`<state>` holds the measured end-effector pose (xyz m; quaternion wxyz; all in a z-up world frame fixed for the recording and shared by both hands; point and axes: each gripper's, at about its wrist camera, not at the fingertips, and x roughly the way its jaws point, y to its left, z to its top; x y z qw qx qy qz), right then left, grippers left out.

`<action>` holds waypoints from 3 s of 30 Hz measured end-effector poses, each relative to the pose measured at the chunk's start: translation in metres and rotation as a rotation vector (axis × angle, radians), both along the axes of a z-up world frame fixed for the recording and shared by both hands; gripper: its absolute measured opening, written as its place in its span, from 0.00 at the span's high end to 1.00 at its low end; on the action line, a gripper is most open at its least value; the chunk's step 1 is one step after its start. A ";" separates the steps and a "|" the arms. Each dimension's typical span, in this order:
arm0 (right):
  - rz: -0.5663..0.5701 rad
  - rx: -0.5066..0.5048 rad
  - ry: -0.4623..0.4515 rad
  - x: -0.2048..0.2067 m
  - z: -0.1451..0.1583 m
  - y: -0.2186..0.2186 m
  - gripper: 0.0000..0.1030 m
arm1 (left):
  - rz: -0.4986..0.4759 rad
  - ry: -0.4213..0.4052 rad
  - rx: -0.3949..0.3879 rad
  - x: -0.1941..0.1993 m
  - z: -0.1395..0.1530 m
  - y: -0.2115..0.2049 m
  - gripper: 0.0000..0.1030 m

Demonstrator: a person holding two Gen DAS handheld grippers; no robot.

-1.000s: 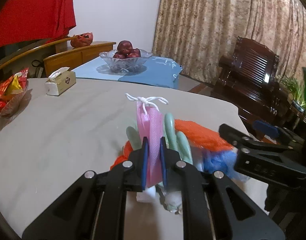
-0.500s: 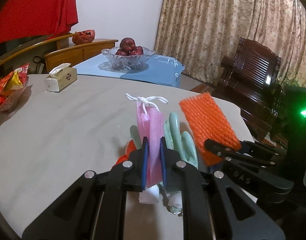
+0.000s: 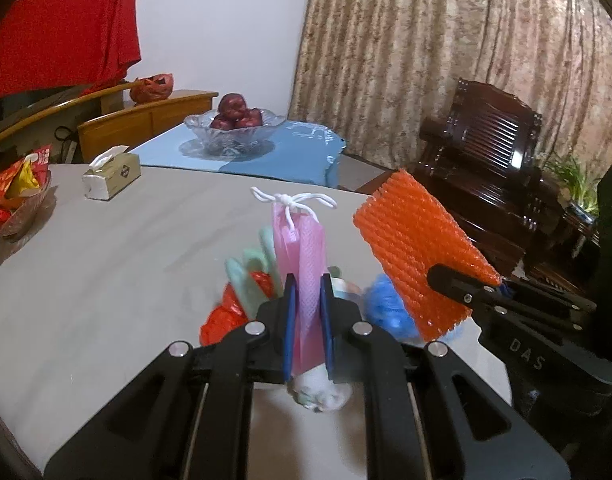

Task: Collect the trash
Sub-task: 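Grasp the orange mesh bag with the right gripper while the left gripper holds the mask, then move both grippers over the bin and release the mask and mesh bag, then grasp the white tissue with the right gripper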

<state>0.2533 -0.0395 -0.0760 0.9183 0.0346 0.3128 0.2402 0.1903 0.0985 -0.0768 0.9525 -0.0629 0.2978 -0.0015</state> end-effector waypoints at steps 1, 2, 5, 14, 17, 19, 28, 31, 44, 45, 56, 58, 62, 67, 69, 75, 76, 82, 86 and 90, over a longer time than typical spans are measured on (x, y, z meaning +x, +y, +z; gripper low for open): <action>0.000 0.005 -0.003 -0.004 0.002 -0.003 0.88 | -0.006 0.000 -0.002 -0.004 0.001 -0.003 0.90; 0.000 0.012 -0.005 -0.009 0.003 -0.006 0.88 | -0.012 0.000 -0.006 -0.008 0.002 -0.007 0.90; 0.003 0.019 -0.006 -0.027 0.006 -0.015 0.88 | -0.032 -0.002 -0.008 -0.019 0.005 -0.017 0.90; -0.033 -0.009 0.016 -0.071 -0.001 -0.047 0.88 | -0.106 0.041 -0.016 -0.048 -0.005 -0.049 0.90; -0.064 -0.013 0.021 -0.081 -0.001 -0.063 0.88 | -0.139 0.043 -0.017 -0.053 -0.005 -0.062 0.90; -0.088 -0.017 0.018 -0.088 0.002 -0.076 0.88 | -0.168 0.040 -0.016 -0.055 -0.004 -0.073 0.90; -0.219 -0.046 -0.019 -0.128 0.014 -0.139 0.88 | -0.322 0.016 -0.025 -0.065 0.003 -0.139 0.90; -0.274 -0.059 -0.007 -0.142 0.012 -0.165 0.88 | -0.377 0.016 -0.032 -0.068 0.003 -0.161 0.90; -0.500 -0.104 0.069 -0.186 -0.013 -0.250 0.88 | -0.606 0.053 -0.049 -0.079 -0.019 -0.260 0.89; -0.510 -0.105 0.071 -0.187 -0.014 -0.254 0.88 | -0.613 0.055 -0.047 -0.078 -0.020 -0.265 0.88; -0.614 -0.128 0.065 -0.196 -0.015 -0.273 0.20 | -0.609 0.061 -0.054 -0.081 -0.025 -0.267 0.44; -0.619 -0.126 0.050 -0.195 -0.013 -0.270 0.09 | -0.588 0.050 -0.052 -0.082 -0.024 -0.257 0.38; -0.598 -0.116 0.030 -0.192 -0.008 -0.260 0.06 | -0.526 0.027 -0.032 -0.084 -0.019 -0.231 0.28; -0.532 -0.095 0.000 -0.179 -0.001 -0.232 0.06 | -0.417 0.000 -0.017 -0.084 -0.012 -0.182 0.23; -0.493 -0.083 -0.015 -0.170 0.003 -0.215 0.06 | -0.369 -0.010 -0.006 -0.084 -0.009 -0.161 0.22; -0.357 -0.081 -0.050 -0.138 0.006 -0.156 0.06 | -0.226 -0.020 0.027 -0.081 -0.005 -0.101 0.22; -0.338 -0.079 -0.051 -0.133 0.006 -0.147 0.06 | -0.199 -0.019 0.034 -0.080 -0.005 -0.090 0.22; -0.239 -0.073 -0.056 -0.102 -0.003 -0.094 0.06 | -0.084 0.000 0.051 -0.076 -0.012 -0.041 0.22; -0.203 -0.076 -0.027 -0.081 -0.017 -0.067 0.06 | -0.035 0.014 0.054 -0.073 -0.020 -0.018 0.23; -0.172 -0.093 -0.007 -0.068 -0.031 -0.042 0.06 | -0.002 0.030 0.057 -0.070 -0.028 -0.001 0.23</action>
